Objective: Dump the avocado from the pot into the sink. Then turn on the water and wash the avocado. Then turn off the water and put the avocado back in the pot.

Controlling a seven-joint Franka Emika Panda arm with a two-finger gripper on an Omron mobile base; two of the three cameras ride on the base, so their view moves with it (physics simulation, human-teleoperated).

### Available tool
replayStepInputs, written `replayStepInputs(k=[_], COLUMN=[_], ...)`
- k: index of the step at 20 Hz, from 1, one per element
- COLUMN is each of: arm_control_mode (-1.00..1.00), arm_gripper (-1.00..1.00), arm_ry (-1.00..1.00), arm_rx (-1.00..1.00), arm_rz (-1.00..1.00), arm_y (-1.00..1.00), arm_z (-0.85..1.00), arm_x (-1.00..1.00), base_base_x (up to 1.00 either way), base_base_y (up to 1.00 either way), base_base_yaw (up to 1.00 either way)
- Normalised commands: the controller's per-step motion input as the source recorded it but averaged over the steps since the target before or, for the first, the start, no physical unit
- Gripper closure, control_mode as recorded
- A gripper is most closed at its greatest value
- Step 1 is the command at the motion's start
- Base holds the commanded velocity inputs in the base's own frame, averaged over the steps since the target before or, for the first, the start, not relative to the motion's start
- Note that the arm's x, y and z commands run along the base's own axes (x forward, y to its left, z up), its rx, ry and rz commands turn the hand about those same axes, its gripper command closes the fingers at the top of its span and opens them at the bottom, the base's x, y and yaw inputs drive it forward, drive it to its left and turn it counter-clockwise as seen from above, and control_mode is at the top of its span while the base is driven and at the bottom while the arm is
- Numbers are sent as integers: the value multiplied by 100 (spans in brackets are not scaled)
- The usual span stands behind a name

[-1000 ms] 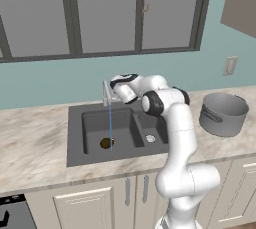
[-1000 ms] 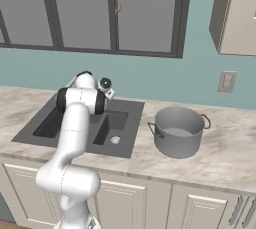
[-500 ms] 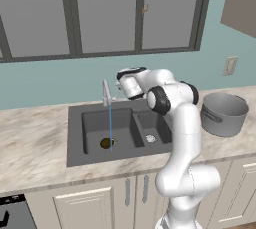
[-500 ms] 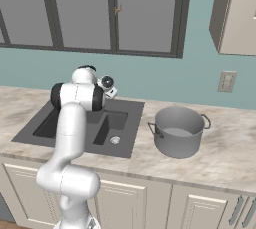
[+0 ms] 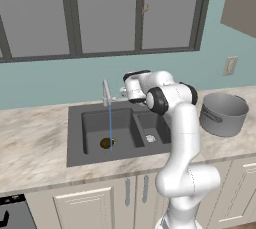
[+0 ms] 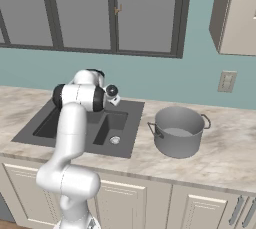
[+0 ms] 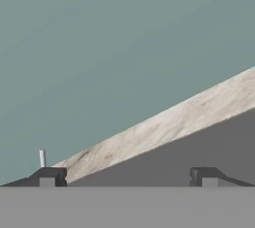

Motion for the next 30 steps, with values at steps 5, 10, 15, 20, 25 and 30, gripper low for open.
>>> replayStepInputs(k=[5, 10, 15, 20, 25, 30], arm_control_mode=[-100, -100, -100, -100, -100, -100], arm_gripper=[-100, -100, -100, -100, -100, -100], arm_ry=[0, 0, 0, 4, 8, 10], arm_rx=[0, -1, -6, -6, -1, 1], arm_rz=[0, 0, 0, 1, 4, 9], arm_y=[1, 11, 1, 3, 2, 0], arm_z=[-28, -18, -32, -45, -47, -32], arm_x=[17, 39, 27, 8, 15, 20], base_base_x=[0, 0, 0, 0, 0, 0], base_base_y=[0, 0, 0, 0, 0, 0], base_base_yaw=[0, 0, 0, 0, 0, 0])
